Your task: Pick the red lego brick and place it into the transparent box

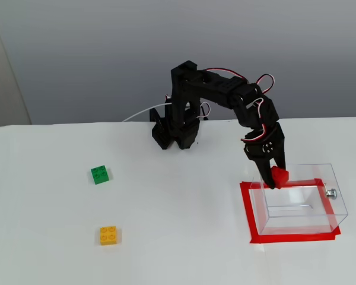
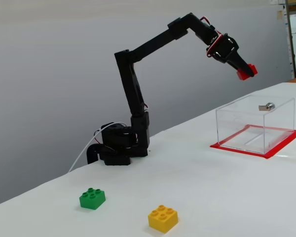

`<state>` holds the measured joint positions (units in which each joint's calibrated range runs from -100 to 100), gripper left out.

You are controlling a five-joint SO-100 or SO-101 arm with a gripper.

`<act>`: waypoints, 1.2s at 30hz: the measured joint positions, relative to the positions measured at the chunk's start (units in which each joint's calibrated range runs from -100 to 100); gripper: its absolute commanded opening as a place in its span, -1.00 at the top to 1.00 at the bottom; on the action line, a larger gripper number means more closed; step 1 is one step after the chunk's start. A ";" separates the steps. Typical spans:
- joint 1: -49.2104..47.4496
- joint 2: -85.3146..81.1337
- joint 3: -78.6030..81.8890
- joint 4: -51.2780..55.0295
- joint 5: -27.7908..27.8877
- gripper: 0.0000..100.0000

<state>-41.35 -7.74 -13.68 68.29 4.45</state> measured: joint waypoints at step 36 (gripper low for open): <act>-15.49 24.52 -15.98 -0.09 0.00 0.50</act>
<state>-56.84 16.79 -29.66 68.21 4.45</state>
